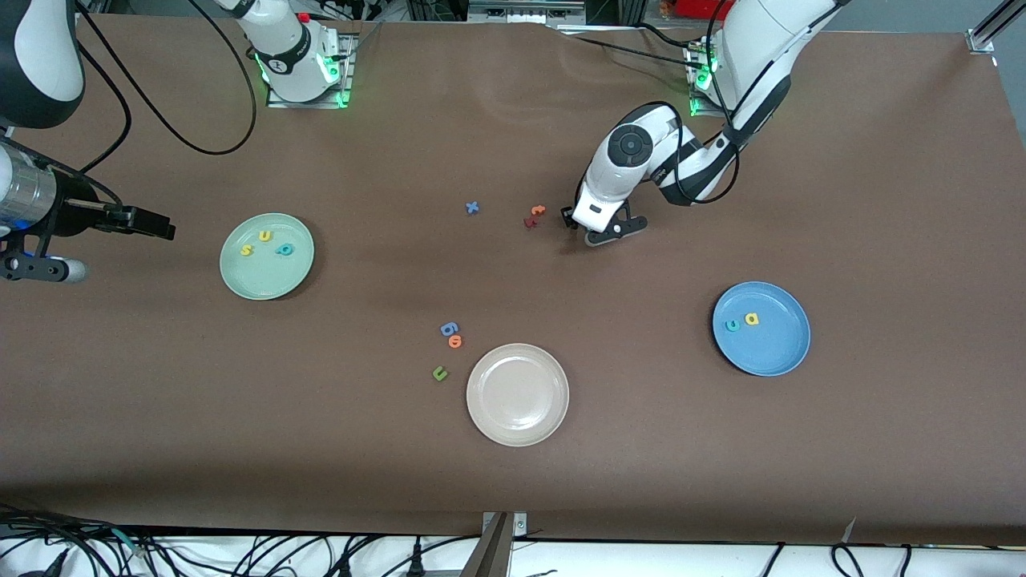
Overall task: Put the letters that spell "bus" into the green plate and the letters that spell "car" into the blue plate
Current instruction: 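Lower the left gripper and grasp the teal letter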
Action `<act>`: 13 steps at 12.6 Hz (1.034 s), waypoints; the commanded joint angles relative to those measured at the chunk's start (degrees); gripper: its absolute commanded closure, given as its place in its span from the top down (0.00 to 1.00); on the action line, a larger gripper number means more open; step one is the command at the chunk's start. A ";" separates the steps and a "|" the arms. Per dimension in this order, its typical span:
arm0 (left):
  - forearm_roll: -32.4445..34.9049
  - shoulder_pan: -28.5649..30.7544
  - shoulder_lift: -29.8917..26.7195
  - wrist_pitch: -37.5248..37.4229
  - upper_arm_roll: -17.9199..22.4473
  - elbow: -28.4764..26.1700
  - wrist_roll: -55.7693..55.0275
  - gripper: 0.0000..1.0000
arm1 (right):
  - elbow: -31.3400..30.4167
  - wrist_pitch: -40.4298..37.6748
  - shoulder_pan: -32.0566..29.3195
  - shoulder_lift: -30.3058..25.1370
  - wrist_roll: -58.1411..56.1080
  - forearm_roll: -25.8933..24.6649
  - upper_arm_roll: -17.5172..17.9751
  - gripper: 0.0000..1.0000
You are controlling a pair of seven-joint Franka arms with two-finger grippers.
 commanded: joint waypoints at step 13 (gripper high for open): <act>3.29 0.26 0.70 -2.63 2.30 2.11 -0.38 0.48 | -1.53 0.08 -0.78 -1.37 0.16 -0.77 1.00 1.00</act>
